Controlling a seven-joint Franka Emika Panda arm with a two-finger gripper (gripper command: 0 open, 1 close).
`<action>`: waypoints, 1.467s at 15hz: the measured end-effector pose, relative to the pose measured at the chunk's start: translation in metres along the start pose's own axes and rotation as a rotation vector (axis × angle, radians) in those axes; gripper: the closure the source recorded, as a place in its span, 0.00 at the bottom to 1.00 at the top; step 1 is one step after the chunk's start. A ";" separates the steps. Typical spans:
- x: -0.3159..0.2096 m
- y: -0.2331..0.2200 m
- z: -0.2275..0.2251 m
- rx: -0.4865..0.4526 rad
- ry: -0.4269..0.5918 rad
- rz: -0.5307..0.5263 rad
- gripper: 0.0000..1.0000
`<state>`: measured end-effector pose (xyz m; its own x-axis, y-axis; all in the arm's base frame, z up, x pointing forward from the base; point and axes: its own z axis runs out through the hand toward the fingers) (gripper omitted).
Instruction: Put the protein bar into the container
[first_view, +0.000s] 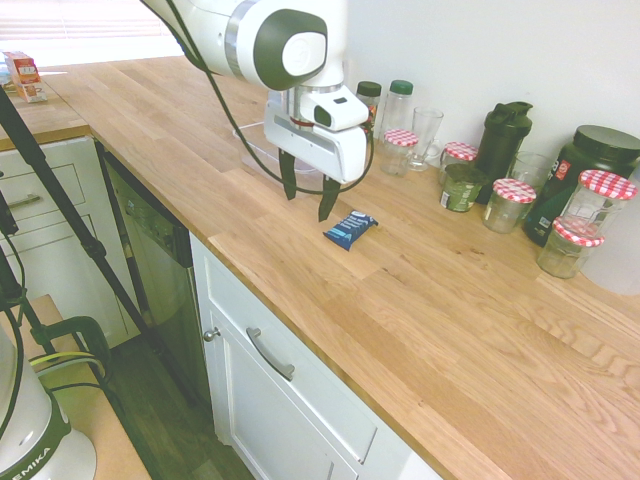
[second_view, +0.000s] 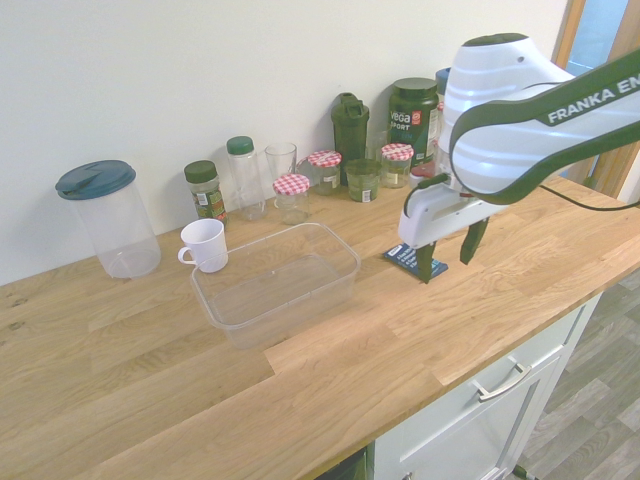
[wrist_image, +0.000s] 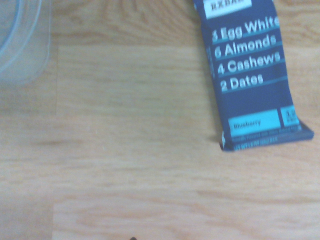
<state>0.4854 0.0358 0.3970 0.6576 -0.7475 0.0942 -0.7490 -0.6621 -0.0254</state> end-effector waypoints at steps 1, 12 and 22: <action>0.009 -0.011 0.005 -0.010 0.007 0.004 0.00; 0.080 -0.050 0.047 -0.071 -0.025 -0.011 0.00; 0.094 -0.052 0.071 -0.086 -0.070 -0.047 0.00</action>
<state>0.5917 -0.0035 0.3365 0.6940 -0.7196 0.0237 -0.7194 -0.6917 0.0636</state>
